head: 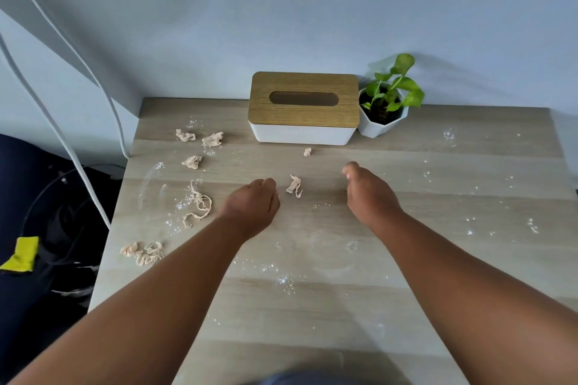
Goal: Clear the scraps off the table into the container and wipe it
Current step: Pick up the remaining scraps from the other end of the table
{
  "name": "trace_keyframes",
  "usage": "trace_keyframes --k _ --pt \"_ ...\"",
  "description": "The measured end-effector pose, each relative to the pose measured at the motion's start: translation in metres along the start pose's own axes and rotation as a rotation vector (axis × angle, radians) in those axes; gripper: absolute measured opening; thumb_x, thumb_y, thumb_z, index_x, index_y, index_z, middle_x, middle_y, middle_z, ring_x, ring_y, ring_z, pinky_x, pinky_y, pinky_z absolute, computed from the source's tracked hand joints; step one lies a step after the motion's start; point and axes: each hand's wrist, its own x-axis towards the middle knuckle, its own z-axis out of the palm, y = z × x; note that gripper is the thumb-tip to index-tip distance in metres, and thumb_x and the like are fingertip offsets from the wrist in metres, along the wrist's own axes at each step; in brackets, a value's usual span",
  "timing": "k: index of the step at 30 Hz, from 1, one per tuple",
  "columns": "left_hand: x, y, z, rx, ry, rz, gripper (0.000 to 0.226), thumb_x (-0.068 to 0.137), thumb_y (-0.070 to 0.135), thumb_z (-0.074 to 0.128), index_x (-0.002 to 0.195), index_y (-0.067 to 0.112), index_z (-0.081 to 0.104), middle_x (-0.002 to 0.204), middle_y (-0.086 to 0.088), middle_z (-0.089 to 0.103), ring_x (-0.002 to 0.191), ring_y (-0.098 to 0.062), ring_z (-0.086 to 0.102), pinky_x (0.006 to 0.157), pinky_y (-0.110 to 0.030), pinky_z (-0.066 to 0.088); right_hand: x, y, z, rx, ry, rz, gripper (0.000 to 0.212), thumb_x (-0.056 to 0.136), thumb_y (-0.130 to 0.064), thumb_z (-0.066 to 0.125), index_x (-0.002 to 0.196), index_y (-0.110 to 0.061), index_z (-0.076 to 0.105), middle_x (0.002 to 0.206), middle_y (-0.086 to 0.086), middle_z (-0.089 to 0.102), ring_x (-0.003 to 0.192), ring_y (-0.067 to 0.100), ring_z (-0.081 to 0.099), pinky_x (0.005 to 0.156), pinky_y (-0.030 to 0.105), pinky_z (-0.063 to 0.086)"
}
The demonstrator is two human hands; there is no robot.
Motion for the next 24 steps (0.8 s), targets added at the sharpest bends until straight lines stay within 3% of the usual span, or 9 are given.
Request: trace_keyframes --k 2,7,10,13,15,17,18,21,24 --pt "-0.001 0.004 0.001 -0.05 -0.067 -0.006 0.012 0.101 0.021 0.047 0.097 0.01 0.05 0.091 -0.014 0.061 0.078 -0.04 0.059 0.063 -0.038 0.038 -0.004 -0.001 -0.001 0.001 -0.054 -0.027 0.046 0.094 0.0 0.045 0.133 -0.022 0.055 0.115 0.008 0.058 0.092 0.034 0.063 0.07 0.04 0.053" --pt "-0.007 0.009 0.003 -0.138 -0.193 -0.016 0.018 0.098 0.005 0.047 0.113 0.011 0.054 0.112 -0.013 0.06 0.093 -0.033 0.06 0.082 -0.041 0.049 -0.009 0.0 0.001 -0.004 -0.076 -0.1 0.064 0.089 0.009 0.043 0.142 -0.026 0.056 0.123 0.008 0.051 0.101 0.033 0.06 0.077 0.037 0.051" --pt "-0.008 0.009 0.006 -0.167 -0.191 -0.029 0.035 0.093 -0.006 0.045 0.121 0.012 0.056 0.118 -0.01 0.059 0.1 -0.027 0.06 0.09 -0.038 0.049 -0.01 -0.002 0.0 0.054 -0.075 -0.134 0.058 0.094 0.004 0.046 0.143 -0.023 0.055 0.123 0.007 0.06 0.105 0.031 0.062 0.082 0.039 0.054" --pt "-0.007 0.01 0.005 -0.176 -0.172 -0.02 0.049 0.089 -0.012 0.042 0.129 0.011 0.057 0.115 -0.008 0.06 0.1 -0.024 0.059 0.089 -0.032 0.047 -0.011 -0.008 -0.001 0.04 -0.024 -0.145 0.027 0.105 -0.015 0.047 0.129 -0.018 0.059 0.116 0.007 0.067 0.101 0.033 0.065 0.078 0.039 0.053" --pt "-0.006 0.009 0.005 -0.182 -0.16 -0.005 0.046 0.091 -0.009 0.043 0.13 0.011 0.058 0.111 -0.008 0.061 0.099 -0.026 0.059 0.09 -0.036 0.048 -0.012 -0.015 -0.003 0.004 0.056 -0.166 0.024 0.109 -0.031 0.043 0.11 -0.014 0.059 0.102 0.007 0.068 0.089 0.034 0.065 0.066 0.037 0.047" --pt "-0.003 0.009 0.004 -0.198 -0.131 0.011 0.026 0.1 0.002 0.048 0.121 0.009 0.061 0.105 -0.011 0.063 0.094 -0.031 0.06 0.084 -0.04 0.049 -0.012 -0.02 -0.004 -0.008 0.091 -0.157 0.03 0.109 -0.037 0.039 0.102 -0.014 0.057 0.095 0.006 0.066 0.083 0.033 0.062 0.063 0.036 0.043" --pt "-0.001 0.009 0.004 -0.203 -0.116 0.019 0.017 0.104 0.012 0.049 0.115 0.008 0.061 0.101 -0.012 0.064 0.091 -0.033 0.06 0.081 -0.042 0.048 -0.01 -0.023 -0.004 0.015 0.089 -0.144 0.027 0.108 -0.034 0.039 0.102 -0.015 0.056 0.096 0.005 0.066 0.084 0.032 0.062 0.064 0.036 0.044" --pt "0.003 0.009 0.002 -0.183 -0.091 0.013 0.028 0.107 0.036 0.051 0.1 0.009 0.057 0.091 -0.008 0.063 0.082 -0.031 0.057 0.074 -0.043 0.047 -0.003 -0.027 -0.005 0.091 0.031 -0.095 0.017 0.102 -0.017 0.043 0.113 -0.016 0.056 0.109 0.005 0.064 0.093 0.031 0.062 0.073 0.039 0.05" --pt "0.008 0.007 0.002 -0.192 -0.065 -0.011 0.027 0.104 0.038 0.055 0.099 0.012 0.056 0.09 -0.006 0.062 0.082 -0.03 0.056 0.073 -0.042 0.049 0.006 -0.033 -0.003 0.107 -0.028 -0.087 0.039 0.095 -0.002 0.046 0.13 -0.016 0.055 0.122 0.008 0.058 0.103 0.032 0.06 0.079 0.04 0.051"
